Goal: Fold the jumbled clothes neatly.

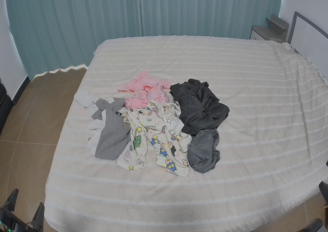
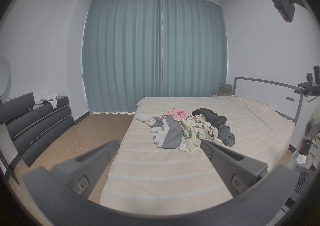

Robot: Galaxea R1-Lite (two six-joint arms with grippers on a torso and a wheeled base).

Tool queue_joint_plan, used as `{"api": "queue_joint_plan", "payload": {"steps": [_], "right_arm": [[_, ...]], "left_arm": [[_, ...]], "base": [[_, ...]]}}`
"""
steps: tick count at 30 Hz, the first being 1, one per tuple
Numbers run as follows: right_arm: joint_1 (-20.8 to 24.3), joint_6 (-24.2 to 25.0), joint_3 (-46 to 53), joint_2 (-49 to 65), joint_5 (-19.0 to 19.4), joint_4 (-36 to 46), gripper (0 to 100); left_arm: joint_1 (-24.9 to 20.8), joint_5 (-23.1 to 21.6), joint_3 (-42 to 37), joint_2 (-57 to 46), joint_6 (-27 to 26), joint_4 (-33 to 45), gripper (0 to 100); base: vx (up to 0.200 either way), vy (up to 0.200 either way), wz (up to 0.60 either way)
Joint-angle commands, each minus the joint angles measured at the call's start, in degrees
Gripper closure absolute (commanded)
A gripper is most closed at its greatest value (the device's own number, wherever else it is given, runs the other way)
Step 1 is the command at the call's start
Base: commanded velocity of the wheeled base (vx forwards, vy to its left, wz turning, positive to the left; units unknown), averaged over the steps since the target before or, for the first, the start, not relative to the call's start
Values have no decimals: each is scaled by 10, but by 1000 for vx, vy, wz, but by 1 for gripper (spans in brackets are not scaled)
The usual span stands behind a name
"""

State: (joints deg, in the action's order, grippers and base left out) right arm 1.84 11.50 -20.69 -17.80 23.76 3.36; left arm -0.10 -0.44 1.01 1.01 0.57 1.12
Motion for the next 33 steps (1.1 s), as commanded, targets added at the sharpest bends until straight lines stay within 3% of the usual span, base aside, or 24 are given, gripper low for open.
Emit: {"api": "queue_joint_plan", "payload": {"steps": [1,9,19,28,33], "right_arm": [[6,12,-22,-112,49,4,0],[21,29,-19,-150,67,8,0],[76,30,-12,-239,67,3,0],[129,33,-20,-440,64,-28,0],[148,87,-42,-617,55,-110,0]], "left_arm": [[0,0,-7,-7,-1,0,0],[0,0,-7,-7,-2,0,0],[0,0,-7,-8,-2,-1,0],[0,0,-7,-7,-2,-1,0],[0,0,-7,-7,-2,0,0]], "base": [[0,200,0],[0,200,0],[0,180,0],[0,0,0],[0,0,0]]}}
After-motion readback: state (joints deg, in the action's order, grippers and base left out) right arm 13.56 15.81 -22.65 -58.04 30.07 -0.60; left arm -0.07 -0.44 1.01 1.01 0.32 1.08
